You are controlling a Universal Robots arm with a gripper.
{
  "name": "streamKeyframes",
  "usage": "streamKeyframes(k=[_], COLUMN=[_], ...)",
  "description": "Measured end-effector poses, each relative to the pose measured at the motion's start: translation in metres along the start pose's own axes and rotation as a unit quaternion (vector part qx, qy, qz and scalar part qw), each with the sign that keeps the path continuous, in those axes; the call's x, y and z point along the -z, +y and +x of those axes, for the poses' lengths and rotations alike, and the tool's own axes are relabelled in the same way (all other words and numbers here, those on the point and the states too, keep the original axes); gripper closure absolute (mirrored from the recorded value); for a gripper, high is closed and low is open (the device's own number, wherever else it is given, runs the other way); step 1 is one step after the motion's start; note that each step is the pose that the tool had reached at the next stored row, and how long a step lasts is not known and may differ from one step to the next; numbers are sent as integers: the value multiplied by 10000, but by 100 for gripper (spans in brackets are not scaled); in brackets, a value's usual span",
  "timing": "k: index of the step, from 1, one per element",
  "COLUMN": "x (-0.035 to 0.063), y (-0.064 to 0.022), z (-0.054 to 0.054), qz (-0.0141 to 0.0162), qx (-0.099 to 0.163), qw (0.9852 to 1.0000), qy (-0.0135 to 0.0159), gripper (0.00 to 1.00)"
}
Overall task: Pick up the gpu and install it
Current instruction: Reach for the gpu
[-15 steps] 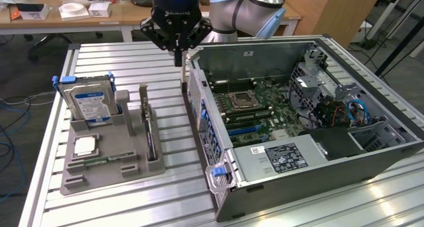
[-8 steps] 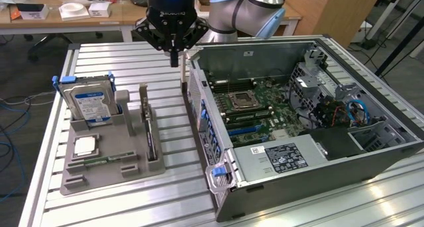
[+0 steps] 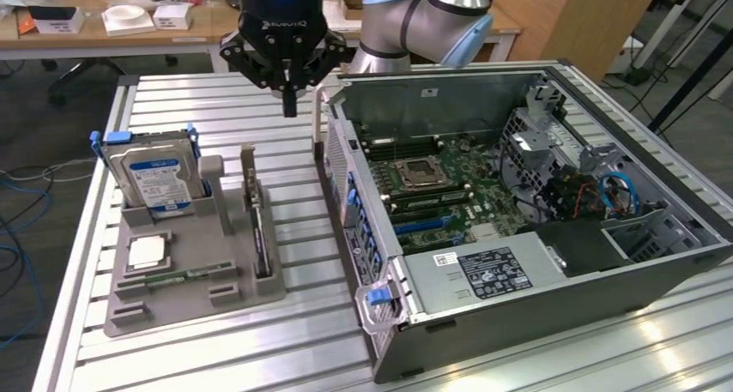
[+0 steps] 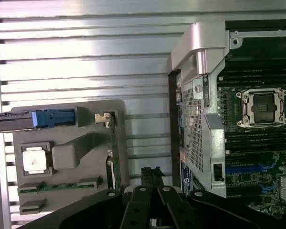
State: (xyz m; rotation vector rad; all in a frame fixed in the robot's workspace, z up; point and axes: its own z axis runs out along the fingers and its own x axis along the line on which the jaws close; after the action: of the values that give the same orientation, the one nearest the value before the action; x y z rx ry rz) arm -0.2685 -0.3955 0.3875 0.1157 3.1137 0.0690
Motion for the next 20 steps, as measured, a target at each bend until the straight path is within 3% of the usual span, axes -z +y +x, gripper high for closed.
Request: streamKeyframes(k=[20], x=[-9], y=[-34], z=[448], qz=[0], qx=[0], qw=[10000], qy=[0], gripper=[89])
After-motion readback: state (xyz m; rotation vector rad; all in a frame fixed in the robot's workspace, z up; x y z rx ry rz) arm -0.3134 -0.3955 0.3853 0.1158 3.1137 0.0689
